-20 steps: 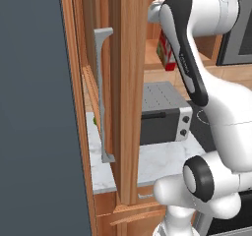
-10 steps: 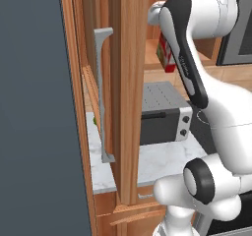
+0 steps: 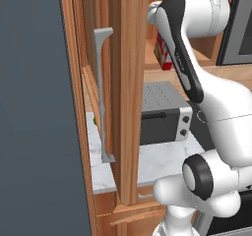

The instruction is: Pick the cereal and jam from the counter and place them in the cabinets closest to them.

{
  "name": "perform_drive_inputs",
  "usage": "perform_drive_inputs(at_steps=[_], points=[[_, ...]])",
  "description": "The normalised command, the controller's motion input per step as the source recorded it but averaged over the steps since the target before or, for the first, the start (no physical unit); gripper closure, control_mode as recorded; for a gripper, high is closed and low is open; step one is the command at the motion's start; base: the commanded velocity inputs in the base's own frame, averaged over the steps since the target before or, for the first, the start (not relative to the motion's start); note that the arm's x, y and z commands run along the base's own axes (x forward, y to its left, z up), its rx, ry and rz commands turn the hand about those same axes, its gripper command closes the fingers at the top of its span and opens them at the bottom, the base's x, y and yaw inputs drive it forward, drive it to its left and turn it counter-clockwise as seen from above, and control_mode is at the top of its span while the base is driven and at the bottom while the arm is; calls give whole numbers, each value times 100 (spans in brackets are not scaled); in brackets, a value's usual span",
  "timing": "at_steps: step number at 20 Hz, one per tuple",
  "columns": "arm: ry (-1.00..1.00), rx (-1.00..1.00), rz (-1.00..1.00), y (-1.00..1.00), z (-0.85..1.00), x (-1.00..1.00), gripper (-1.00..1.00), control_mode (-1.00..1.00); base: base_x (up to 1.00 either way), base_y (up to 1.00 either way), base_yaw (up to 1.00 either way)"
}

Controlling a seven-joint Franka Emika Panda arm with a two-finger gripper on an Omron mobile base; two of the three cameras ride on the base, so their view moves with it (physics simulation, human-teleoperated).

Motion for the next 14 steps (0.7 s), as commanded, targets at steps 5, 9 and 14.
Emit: perform_drive_inputs(at_steps=[5,9,14], points=[[-2,0,0,0,-2,21,100,-100,0,0,0],[-2,0,0,0,0,26,100,-100,0,0,0],[-3,0,0,0,0,28,100,-100,0,0,0]])
